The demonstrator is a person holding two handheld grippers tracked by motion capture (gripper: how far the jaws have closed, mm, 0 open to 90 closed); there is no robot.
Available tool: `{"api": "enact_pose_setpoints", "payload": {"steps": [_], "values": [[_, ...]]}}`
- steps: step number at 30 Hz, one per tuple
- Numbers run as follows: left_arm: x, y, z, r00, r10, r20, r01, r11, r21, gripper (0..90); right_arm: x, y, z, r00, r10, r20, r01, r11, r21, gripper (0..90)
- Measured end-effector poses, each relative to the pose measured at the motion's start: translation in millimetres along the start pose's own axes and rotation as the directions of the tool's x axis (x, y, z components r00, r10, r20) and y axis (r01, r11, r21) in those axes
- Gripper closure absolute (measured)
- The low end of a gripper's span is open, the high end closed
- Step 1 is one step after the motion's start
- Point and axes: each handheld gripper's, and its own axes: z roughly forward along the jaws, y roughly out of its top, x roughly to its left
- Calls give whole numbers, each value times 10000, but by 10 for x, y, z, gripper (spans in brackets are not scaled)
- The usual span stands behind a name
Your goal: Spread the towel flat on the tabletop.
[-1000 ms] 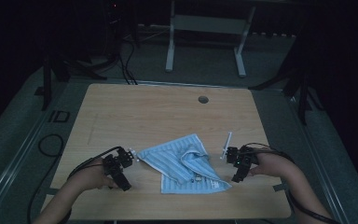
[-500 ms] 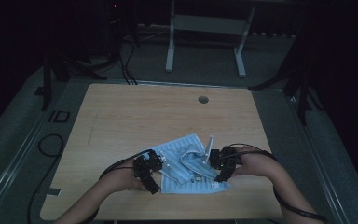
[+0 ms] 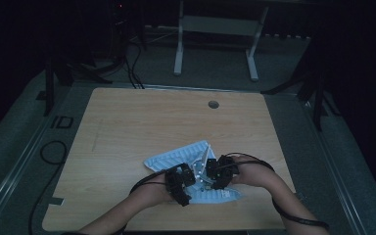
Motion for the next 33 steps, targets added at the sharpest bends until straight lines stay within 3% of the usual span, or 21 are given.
{"api": "enact_pose_setpoints", "payload": {"steps": [2, 3, 5, 9, 11, 20, 21, 22, 23, 26, 27, 28, 29, 30, 31, 32, 33], "values": [[-4, 12, 16, 9999, 103, -29, -103, 9999, 51, 400, -19, 0, 28, 10000, -60, 0, 60, 10000, 58, 713], [0, 36, 71, 9998, 73, -161, -72, 10000, 58, 432, -49, -22, 46, 10000, 0, 77, -1, 9998, 188, 803], [1, 57, 91, 9997, 24, -236, -25, 10000, -29, 487, -76, -48, 32, 9996, 238, 167, -239, 9997, 41, 838], [11, 73, 68, 9981, 230, -580, -247, 9993, -291, 785, -103, -111, -35, 9981, 504, 367, -495, 9985, -240, 873], [56, 62, 9, 9971, 273, -706, -297, 9990, -330, 863, -118, -155, -85, 9966, 636, 527, -622, 9977, -275, 875], [316, -79, -362, 9937, -337, -1066, 254, 9966, -782, 880, -161, -476, -285, 9847, 1452, 968, -1369, 9867, -873, 874], [394, -138, -476, 9900, -557, -1293, 440, 9948, -915, 880, -172, -577, -317, 9800, 1719, 999, -1624, 9819, -973, 875], [394, -138, -476, 9900, -557, -1293, 440, 9948, -915, 880, -174, -627, -331, 9779, 1847, 982, -1745, 9791, -1041, 875], [462, -191, -557, 9847, -716, -1586, 574, 9941, -923, 880, -175, -676, -344, 9766, 1926, 958, -1823, 9774, -1072, 875], [578, -281, -649, 9772, -1066, -1838, 905, 9914, -940, 880, -167, -797, -377, 9703, 2271, 830, -2155, 9680, -1289, 875], [578, -281, -649, 9772, -1066, -1838, 905, 9914, -940, 880, -167, -797, -377, 9703, 2271, 830, -2155, 9680, -1289, 875], [657, -347, -681, 9717, -1248, -2007, 1097, 9904, -846, 880, -162, -889, -396, 9660, 2444, 842, -2307, 9621, -1457, 875], [657, -347, -681, 9717, -1248, -2007, 1097, 9904, -846, 880, -162, -930, -399, 9646, 2519, 781, -2385, 9596, -1492, 875], [725, -420, -692, 9667, -1538, -2043, 1384, 9865, -878, 880, -154, -969, -398, 9630, 2558, 848, -2410, 9582, -1544, 875], [746, -446, -689, 9663, -1542, -2064, 1399, 9867, -822, 880, -149, -1007, -400, 9606, 2652, 831, -2498, 9550, -1597, 875], [780, -491, -680, 9611, -1754, -2132, 1597, 9832, -889, 880, -145, -1037, -397, 9601, 2694, 750, -2552, 9537, -1593, 875], [780, -491, -680, 9611, -1754, -2132, 1597, 9832, -889, 880, -145, -1037, -397, 9601, 2694, 750, -2552, 9537, -1593, 875]]}}
